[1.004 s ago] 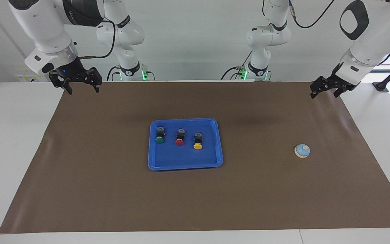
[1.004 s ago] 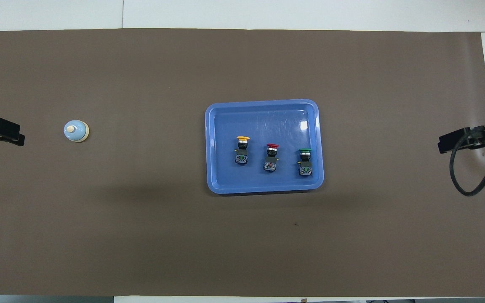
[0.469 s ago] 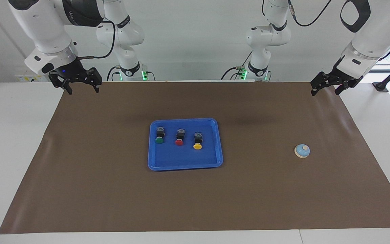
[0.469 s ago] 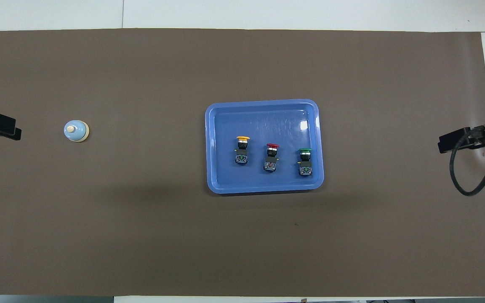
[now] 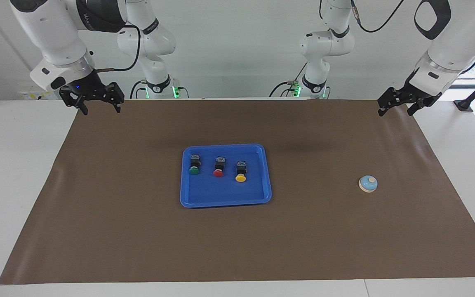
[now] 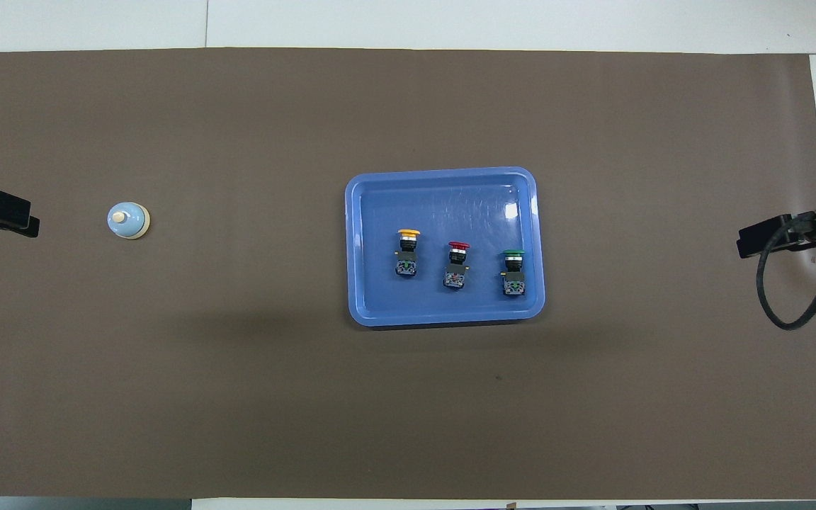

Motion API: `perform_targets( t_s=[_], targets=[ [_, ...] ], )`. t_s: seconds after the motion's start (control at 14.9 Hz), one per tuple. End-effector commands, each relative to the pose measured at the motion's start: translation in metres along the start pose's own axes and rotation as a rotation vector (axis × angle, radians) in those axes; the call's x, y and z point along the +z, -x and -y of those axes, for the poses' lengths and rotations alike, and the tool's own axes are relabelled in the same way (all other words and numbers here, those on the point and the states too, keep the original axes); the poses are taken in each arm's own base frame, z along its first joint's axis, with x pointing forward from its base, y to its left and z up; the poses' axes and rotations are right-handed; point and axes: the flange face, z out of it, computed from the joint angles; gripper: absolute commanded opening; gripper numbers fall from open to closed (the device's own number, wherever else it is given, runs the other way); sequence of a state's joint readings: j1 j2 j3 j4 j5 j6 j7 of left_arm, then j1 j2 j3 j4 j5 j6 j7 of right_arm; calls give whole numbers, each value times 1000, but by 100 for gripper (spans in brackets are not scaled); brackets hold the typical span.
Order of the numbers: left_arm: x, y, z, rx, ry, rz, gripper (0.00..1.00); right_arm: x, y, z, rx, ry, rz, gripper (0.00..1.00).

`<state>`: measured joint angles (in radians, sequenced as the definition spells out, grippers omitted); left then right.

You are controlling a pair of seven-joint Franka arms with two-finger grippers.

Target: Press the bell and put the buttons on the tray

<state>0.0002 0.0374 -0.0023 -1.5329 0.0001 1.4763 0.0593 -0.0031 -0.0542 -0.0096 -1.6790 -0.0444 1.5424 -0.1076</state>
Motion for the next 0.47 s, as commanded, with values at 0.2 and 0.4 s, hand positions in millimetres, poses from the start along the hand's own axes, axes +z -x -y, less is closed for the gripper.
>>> perform_targets(
  t_s=[0.2,0.4],
  targets=[
    [4,-6,-9,8,-22,17,100,-2,3,-1,13,2,8,100],
    [17,-4,-13,16,-21,46,100,-2,3,-1,14,2,8,100]
  ],
)
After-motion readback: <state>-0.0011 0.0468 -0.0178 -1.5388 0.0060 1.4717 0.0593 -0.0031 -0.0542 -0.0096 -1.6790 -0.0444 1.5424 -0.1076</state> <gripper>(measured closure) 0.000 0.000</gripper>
